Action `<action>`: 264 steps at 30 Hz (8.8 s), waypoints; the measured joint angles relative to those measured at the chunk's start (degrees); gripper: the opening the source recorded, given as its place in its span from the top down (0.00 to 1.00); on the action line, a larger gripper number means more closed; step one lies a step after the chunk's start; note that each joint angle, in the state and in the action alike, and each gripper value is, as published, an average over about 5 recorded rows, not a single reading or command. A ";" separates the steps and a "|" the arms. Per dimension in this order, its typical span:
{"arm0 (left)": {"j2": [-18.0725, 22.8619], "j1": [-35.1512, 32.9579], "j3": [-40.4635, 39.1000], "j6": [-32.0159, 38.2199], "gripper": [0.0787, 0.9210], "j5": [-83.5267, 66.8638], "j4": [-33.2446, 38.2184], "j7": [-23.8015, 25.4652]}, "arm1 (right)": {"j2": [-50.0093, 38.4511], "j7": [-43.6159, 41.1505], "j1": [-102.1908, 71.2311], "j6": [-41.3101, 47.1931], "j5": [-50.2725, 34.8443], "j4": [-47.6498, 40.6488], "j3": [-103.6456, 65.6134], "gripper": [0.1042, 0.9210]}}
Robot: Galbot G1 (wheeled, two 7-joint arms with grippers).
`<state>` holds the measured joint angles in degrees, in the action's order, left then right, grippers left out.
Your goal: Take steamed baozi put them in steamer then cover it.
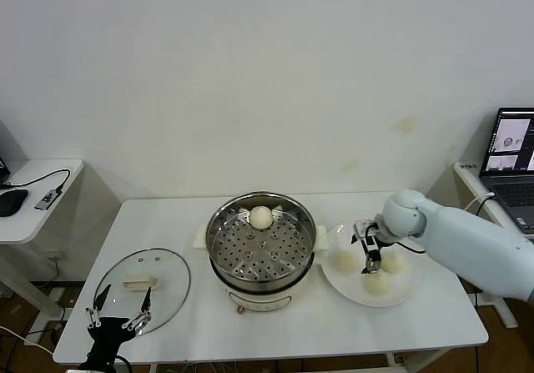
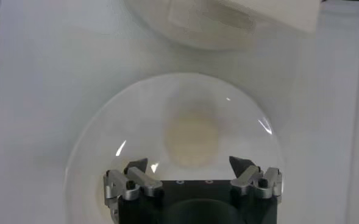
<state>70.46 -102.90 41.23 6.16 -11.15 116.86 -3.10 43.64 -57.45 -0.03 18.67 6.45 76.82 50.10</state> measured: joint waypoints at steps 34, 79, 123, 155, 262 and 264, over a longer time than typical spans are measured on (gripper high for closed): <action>0.43 0.40 -0.04 0.23 0.12 0.91 -0.23 -0.10 | 2.99 -0.66 -0.47 -0.27 1.29 -4.45 -2.15 0.37; 0.67 1.70 -0.12 0.88 0.12 0.60 0.80 -0.24 | 16.89 5.88 34.35 16.65 -35.88 8.37 20.44 0.39; 1.22 2.58 -0.68 1.50 0.12 1.49 0.42 -0.28 | 29.11 10.67 25.57 21.44 -36.47 -1.58 18.01 0.12; 0.68 1.85 -2.18 0.82 0.12 3.11 1.02 -0.23 | -15.32 -5.48 21.86 3.20 -13.10 19.70 11.79 0.12; 1.47 2.34 0.45 0.87 0.12 2.58 1.07 -0.10 | 12.95 -2.59 31.25 -7.92 -17.99 9.92 16.31 0.45; 1.64 2.32 0.59 0.94 0.12 2.56 0.94 -0.12 | 14.67 -2.38 30.92 -10.02 -17.42 9.63 17.26 0.45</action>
<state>72.10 -100.58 41.81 7.10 -8.60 117.80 -3.22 58.30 -59.83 30.89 8.65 -10.97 86.45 67.35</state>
